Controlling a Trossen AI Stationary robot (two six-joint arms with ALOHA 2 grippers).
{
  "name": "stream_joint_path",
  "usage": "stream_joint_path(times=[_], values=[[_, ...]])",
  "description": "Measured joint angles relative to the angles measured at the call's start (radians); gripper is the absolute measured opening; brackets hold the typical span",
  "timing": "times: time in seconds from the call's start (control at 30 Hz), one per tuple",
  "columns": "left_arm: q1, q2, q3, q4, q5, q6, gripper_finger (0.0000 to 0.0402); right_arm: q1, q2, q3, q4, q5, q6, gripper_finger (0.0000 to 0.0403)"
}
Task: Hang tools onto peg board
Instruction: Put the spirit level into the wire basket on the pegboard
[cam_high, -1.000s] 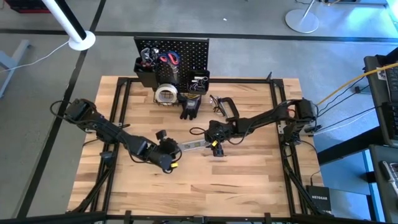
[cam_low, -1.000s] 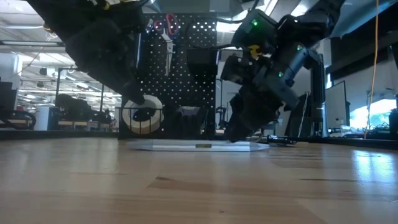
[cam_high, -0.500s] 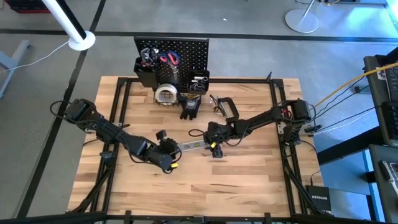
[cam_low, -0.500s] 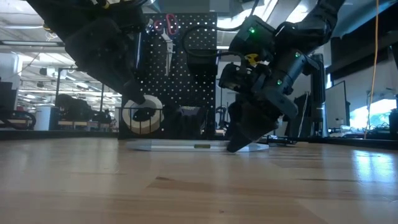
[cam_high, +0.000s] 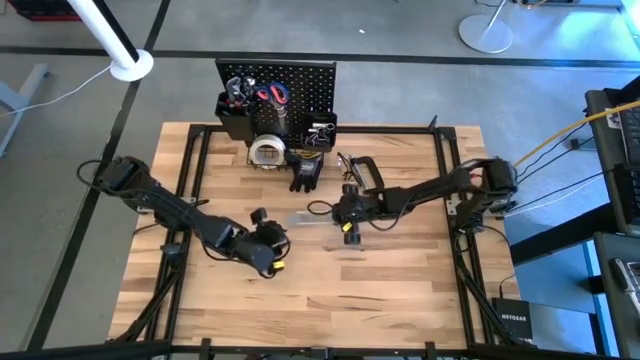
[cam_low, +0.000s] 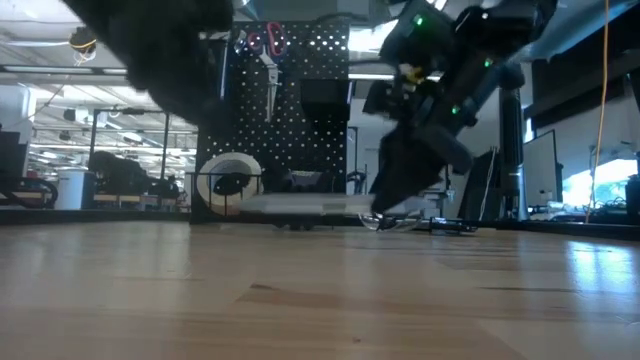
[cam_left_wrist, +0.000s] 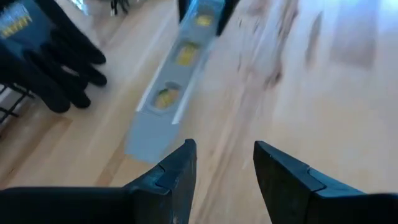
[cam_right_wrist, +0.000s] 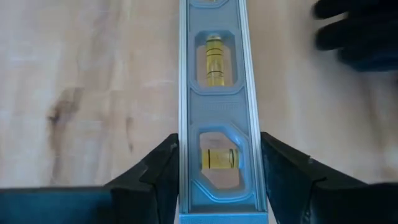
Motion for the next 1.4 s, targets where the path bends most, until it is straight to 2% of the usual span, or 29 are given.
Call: stream_joint_path(times=[0.23, 0.4, 0.57, 0.67, 0.8, 0.87, 1.07, 1.3, 1.4], values=[[-0.002, -0.129, 0.004, 0.009, 0.015, -0.019, 0.0149, 0.095, -0.119, 0.0, -0.045, 0.142, -0.101, 0.0181], [0.036, -0.201, 0.004, 0.011, 0.068, -0.058, 0.0159, 0.218, -0.181, 0.002, -0.044, 0.322, -0.173, 0.0181], [0.081, -0.217, 0.004, 0.045, 0.082, -0.072, 0.0196, 0.317, -0.196, 0.004, -0.003, 0.483, -0.246, 0.0181], [0.109, -0.214, 0.004, 0.118, 0.142, -0.071, 0.0213, 0.353, -0.196, 0.02, 0.001, 0.579, -0.269, 0.0181], [0.127, -0.211, 0.004, 0.165, 0.185, -0.076, 0.0221, 0.376, -0.196, 0.041, 0.005, 0.698, -0.302, 0.0181], [0.128, -0.211, 0.004, 0.185, 0.188, -0.068, 0.0217, 0.381, -0.196, 0.051, 0.006, 0.715, -0.32, 0.0181], [0.124, -0.211, 0.004, 0.242, 0.188, -0.007, 0.0179, 0.38, -0.196, 0.061, 0.024, 0.727, -0.327, 0.0181], [0.125, -0.211, 0.004, 0.25, 0.192, 0.02, 0.0074, 0.38, -0.196, 0.061, 0.041, 0.726, -0.337, 0.0182], [0.125, -0.212, 0.004, 0.247, 0.191, 0.064, 0.0053, 0.379, -0.196, 0.061, 0.045, 0.713, -0.327, 0.0221]])
